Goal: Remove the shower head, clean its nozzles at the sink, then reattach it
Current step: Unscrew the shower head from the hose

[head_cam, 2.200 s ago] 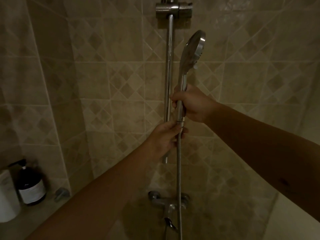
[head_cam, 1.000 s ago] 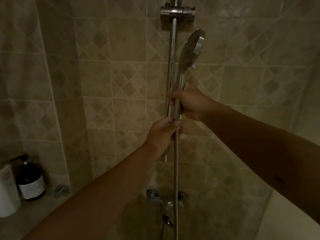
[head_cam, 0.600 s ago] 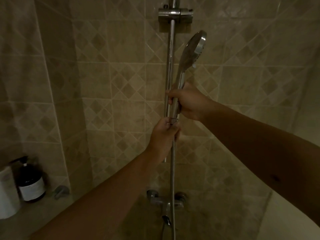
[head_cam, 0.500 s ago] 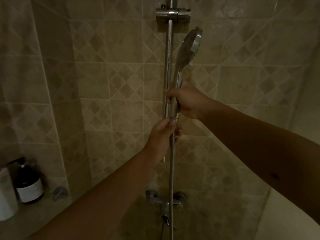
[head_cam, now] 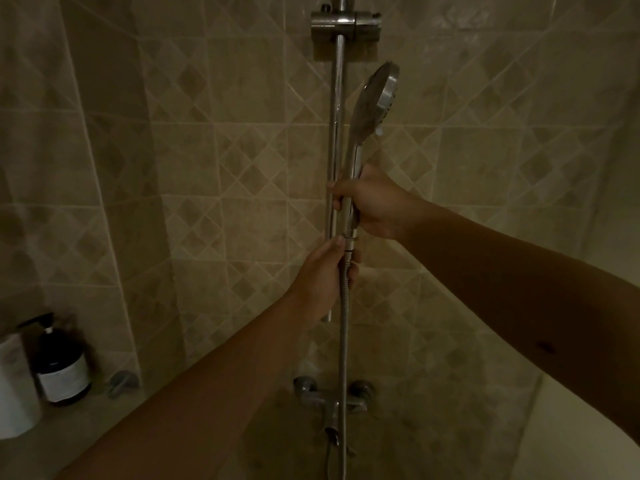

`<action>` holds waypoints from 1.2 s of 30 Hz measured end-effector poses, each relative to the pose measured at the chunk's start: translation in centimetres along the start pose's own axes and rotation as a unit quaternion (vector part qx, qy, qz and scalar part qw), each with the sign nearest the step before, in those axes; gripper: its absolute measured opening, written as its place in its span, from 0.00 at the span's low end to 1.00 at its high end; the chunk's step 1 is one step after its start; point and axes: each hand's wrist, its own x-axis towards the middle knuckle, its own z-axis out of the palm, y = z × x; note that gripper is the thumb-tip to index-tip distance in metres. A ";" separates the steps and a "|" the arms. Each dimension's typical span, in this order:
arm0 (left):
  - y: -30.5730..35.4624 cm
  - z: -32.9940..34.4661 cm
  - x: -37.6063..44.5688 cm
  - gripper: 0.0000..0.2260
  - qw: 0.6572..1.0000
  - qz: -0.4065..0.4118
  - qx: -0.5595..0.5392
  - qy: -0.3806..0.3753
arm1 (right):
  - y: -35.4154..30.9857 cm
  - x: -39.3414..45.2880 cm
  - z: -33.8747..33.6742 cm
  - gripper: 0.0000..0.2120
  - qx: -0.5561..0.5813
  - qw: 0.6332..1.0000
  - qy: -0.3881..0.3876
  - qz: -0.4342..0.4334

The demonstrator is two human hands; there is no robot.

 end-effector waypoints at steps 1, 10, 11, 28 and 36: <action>0.0 0.0 0.1 0.08 1.000 0.006 0.013 0.002 | 0.0 0.0 0.1 0.06 -0.004 1.000 -0.002 0.001; 0.6 -0.3 -0.2 0.10 0.999 -0.020 -0.035 -0.018 | -0.4 -0.2 0.4 0.10 0.015 1.000 -0.001 0.012; 0.6 -0.2 -0.1 0.10 0.999 -0.020 -0.028 -0.017 | -0.5 -0.2 0.4 0.09 0.014 1.000 0.000 0.011; 1.0 -0.1 0.4 0.02 0.998 0.013 0.057 -0.018 | -0.3 0.4 0.2 0.06 0.014 1.000 -0.005 -0.001; 0.8 -1.1 0.5 0.05 0.999 -0.012 0.003 -0.046 | 0.3 1.0 0.2 0.07 0.029 0.999 -0.016 -0.009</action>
